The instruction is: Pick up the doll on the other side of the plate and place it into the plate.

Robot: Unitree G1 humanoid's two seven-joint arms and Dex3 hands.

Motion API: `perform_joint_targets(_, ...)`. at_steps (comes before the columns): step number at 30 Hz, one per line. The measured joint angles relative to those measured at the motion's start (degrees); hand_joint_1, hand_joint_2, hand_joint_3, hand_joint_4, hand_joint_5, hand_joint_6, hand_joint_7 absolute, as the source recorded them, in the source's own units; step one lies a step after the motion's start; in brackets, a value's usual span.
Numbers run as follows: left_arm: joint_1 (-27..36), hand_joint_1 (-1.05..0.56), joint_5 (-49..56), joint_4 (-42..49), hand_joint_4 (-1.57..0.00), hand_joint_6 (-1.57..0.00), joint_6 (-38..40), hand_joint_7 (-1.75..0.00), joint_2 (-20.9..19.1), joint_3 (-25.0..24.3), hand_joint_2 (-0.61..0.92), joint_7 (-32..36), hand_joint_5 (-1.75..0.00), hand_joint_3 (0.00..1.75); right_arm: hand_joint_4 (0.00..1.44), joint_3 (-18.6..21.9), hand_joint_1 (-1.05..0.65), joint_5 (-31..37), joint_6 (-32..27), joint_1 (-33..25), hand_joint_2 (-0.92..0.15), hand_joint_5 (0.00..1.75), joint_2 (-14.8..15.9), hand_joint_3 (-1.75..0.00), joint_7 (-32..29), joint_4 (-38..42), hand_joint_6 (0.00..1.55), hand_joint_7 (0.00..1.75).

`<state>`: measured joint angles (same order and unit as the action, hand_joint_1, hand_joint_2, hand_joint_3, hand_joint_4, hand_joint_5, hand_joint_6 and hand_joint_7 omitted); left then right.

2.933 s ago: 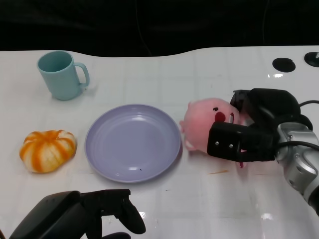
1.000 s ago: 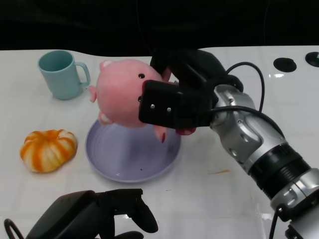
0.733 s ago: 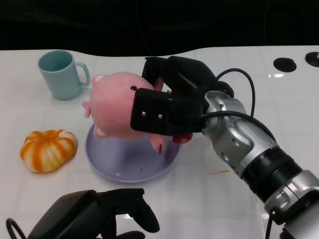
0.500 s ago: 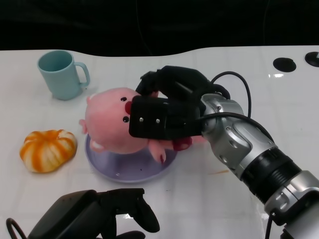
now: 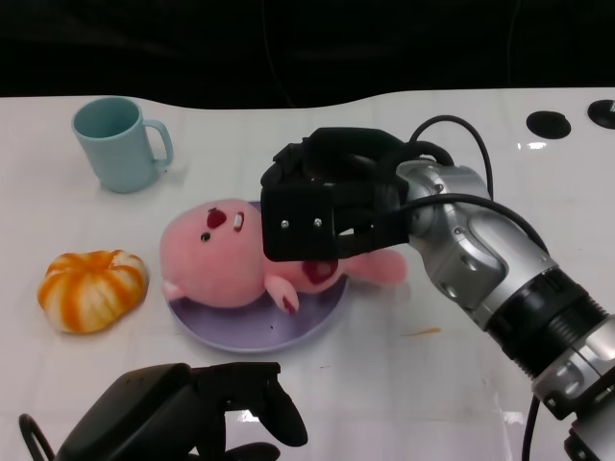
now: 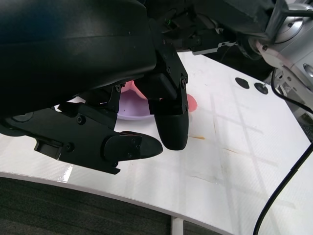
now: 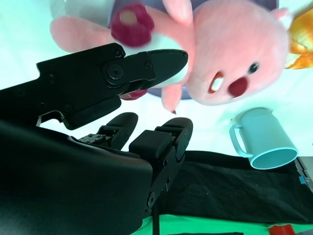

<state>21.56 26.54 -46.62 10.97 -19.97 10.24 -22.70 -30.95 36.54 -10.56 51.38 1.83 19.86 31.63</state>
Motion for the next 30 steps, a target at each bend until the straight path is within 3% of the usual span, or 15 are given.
perform_joint_targets(10,-0.13,-0.23,-0.05,0.90,-0.59,-0.69,-0.71,-0.97,-0.14,-1.01,0.92,0.00,-1.75,0.37,0.38,3.02,-0.68,-2.56,0.13,-2.80,-0.92,0.41,5.44,-0.27,5.03,-14.88,0.43,0.01)
perform_joint_targets(16,0.17,-0.23,-0.07,0.84,-0.59,-0.69,-0.95,-0.97,-0.04,-1.08,0.92,-0.01,-1.75,0.37,0.50,6.82,-0.56,-5.82,-2.53,-10.41,-0.92,0.48,8.57,-0.20,8.33,-29.38,0.58,0.08)
perform_joint_targets(20,0.15,-0.24,-0.06,0.71,-0.58,-0.69,-0.94,-0.96,0.09,-1.01,0.92,-0.01,-1.75,0.37,0.56,12.57,-0.43,-12.26,-2.64,-17.79,-0.92,0.76,9.45,-0.14,8.46,-37.15,0.68,0.12)
perform_joint_targets(21,0.12,-0.24,-0.06,0.69,-0.58,-0.69,-0.90,-0.96,0.10,-0.93,0.92,-0.01,-1.75,0.37,0.54,14.04,-0.38,-14.32,-2.68,-19.63,-0.92,0.96,9.46,-0.15,8.41,-38.75,0.73,0.17)
perform_joint_targets(23,0.13,-0.24,-0.05,0.61,-0.58,-0.69,-0.76,-0.96,0.34,-0.82,0.92,-0.01,-1.75,0.37,0.51,17.22,-0.34,-18.60,-2.56,-23.44,-0.92,1.09,9.42,-0.16,8.30,-41.70,0.76,0.21)
perform_joint_targets(26,0.24,-0.24,-0.04,0.46,-0.58,-0.69,-0.48,-0.96,0.49,-0.61,0.92,-0.02,-1.75,0.36,0.51,20.29,-0.23,-22.72,-3.32,-29.26,-0.92,1.23,9.86,-0.20,8.31,-46.70,0.62,0.78)
perform_joint_targets(27,0.30,-0.23,-0.04,0.40,-0.58,-0.70,-0.40,-0.96,0.50,-0.58,0.92,-0.02,-1.74,0.36,0.52,21.23,-0.18,-23.90,-3.71,-31.36,-0.92,1.26,9.97,-0.21,8.30,-48.49,0.62,0.86)
perform_joint_targets(28,0.34,-0.23,-0.04,0.29,-0.58,-0.70,-0.31,-0.96,0.50,-0.56,0.92,-0.02,-1.74,0.36,0.53,22.25,-0.14,-25.37,-4.09,-33.56,-0.87,1.29,10.03,-0.33,8.30,-50.28,0.61,0.94)
perform_joint_targets(30,0.45,-0.22,-0.02,0.22,-0.58,-0.70,-0.19,-0.96,0.48,-0.55,0.92,-0.02,-1.73,0.37,0.57,23.94,-0.08,-28.26,-4.71,-37.39,-0.68,1.34,10.05,-0.72,8.30,-53.09,0.63,1.03)
